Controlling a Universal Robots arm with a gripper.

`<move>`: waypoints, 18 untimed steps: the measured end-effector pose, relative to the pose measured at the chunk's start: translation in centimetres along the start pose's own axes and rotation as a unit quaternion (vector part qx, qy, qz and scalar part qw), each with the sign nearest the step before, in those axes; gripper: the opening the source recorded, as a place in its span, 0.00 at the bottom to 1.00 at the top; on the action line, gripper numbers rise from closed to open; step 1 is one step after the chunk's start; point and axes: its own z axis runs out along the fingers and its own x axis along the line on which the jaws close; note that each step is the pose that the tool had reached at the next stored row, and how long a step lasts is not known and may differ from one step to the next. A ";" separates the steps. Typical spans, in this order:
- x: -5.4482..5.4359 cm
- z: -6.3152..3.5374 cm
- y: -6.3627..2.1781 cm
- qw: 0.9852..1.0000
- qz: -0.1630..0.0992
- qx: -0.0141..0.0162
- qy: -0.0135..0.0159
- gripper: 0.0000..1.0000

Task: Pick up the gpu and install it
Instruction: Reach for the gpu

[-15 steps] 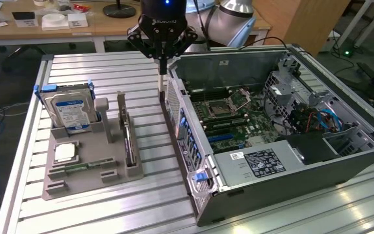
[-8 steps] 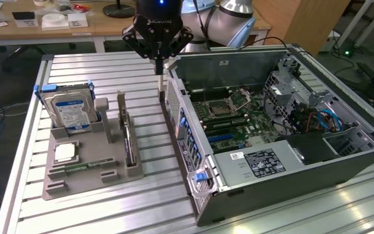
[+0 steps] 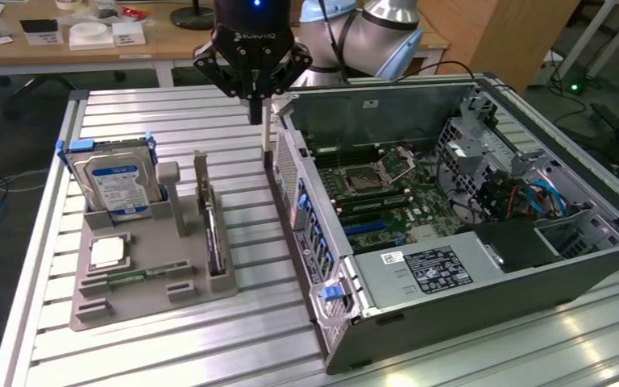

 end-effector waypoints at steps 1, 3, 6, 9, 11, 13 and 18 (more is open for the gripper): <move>0.1 0.00 -0.01 1.000 0.000 0.000 0.000 0.11; 0.4 -0.01 -0.03 1.000 0.000 0.000 0.000 0.11; 0.8 -0.02 -0.06 1.000 0.000 0.000 0.000 0.11; 1.1 -0.03 -0.09 1.000 0.000 0.000 0.000 0.11; 1.4 -0.04 -0.10 1.000 0.000 0.000 0.000 0.11; 1.7 -0.05 -0.12 1.000 0.000 0.000 0.000 0.11; 2.4 -0.06 -0.18 1.000 0.000 0.000 0.000 0.11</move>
